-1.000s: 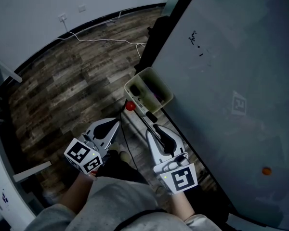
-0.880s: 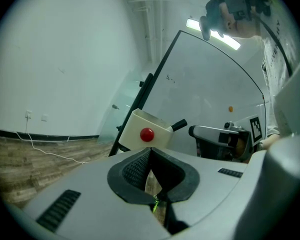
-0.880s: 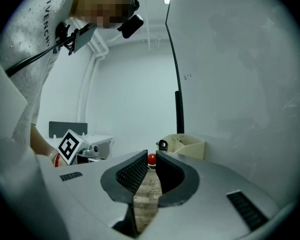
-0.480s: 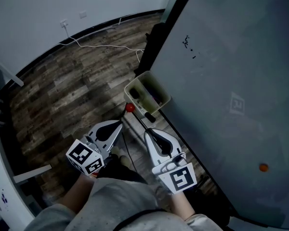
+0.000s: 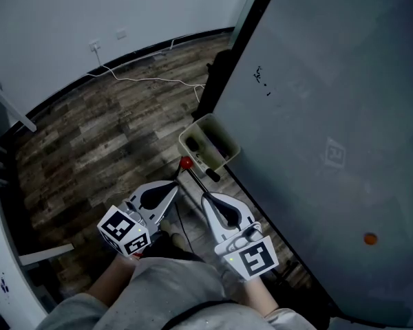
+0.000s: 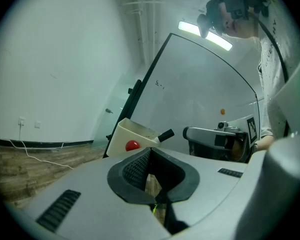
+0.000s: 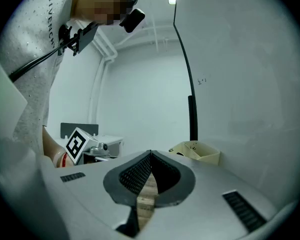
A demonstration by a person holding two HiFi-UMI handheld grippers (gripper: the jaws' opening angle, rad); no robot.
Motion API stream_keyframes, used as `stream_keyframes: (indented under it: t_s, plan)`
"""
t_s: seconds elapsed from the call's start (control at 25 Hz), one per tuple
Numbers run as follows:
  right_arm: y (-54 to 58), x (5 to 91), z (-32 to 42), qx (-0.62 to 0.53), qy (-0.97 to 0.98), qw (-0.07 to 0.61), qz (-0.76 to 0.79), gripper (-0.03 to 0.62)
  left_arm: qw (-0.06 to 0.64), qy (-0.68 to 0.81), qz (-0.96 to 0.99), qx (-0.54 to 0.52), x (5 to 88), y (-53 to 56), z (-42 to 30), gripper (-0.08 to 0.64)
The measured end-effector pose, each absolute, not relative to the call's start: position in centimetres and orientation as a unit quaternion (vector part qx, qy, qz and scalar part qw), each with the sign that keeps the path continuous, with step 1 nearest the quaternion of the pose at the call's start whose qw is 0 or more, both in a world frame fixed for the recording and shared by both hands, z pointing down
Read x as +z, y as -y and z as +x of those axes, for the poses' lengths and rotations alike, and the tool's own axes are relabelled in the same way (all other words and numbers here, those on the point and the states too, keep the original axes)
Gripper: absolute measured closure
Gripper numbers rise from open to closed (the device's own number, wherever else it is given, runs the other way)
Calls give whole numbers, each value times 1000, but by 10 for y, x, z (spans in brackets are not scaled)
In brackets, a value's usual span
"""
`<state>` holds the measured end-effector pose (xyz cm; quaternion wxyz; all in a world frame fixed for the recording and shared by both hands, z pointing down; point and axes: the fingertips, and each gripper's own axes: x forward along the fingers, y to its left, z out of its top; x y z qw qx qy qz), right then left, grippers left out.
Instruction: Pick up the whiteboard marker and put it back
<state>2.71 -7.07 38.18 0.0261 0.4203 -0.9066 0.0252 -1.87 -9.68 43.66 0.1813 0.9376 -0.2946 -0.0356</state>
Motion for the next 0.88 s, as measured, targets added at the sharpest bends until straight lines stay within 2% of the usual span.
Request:
stream_keyframes:
  t_s: [0.88]
  plan:
    - [63,366,20,8,911,14,412,572,162,275,947,-48,410,91,-17,545]
